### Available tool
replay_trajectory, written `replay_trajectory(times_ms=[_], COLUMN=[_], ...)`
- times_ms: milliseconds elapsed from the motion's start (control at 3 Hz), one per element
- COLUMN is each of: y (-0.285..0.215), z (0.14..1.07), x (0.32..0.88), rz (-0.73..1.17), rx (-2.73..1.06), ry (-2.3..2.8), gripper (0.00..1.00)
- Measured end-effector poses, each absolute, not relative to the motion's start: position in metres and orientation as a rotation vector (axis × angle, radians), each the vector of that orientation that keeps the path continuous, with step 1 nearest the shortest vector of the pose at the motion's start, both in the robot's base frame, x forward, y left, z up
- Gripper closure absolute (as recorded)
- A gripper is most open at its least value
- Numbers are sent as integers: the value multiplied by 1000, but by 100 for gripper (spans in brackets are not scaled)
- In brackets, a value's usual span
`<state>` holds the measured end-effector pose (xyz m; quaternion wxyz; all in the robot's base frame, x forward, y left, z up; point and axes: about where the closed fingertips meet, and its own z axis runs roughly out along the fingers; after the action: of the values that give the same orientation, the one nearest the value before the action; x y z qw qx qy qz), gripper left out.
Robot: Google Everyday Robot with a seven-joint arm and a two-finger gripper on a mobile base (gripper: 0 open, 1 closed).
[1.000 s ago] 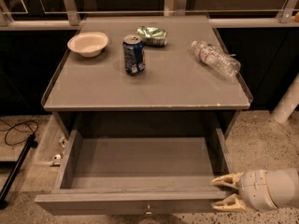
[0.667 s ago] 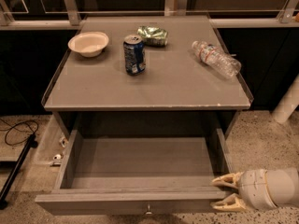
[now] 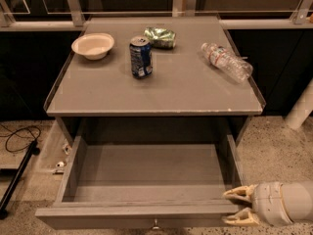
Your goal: Open top drawer
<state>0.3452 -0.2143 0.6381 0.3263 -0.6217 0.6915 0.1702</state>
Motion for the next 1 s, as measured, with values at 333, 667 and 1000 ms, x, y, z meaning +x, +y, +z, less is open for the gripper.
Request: replay_trajectory(times_ms=[333,667,1000], y=[-214,-214,-214], z=[638,638,638], x=[345,345,345], rz=[446,446,446], rx=[-1629,-1629,-1629], ry=[1812,1812,1812], gripper=[36,11,0])
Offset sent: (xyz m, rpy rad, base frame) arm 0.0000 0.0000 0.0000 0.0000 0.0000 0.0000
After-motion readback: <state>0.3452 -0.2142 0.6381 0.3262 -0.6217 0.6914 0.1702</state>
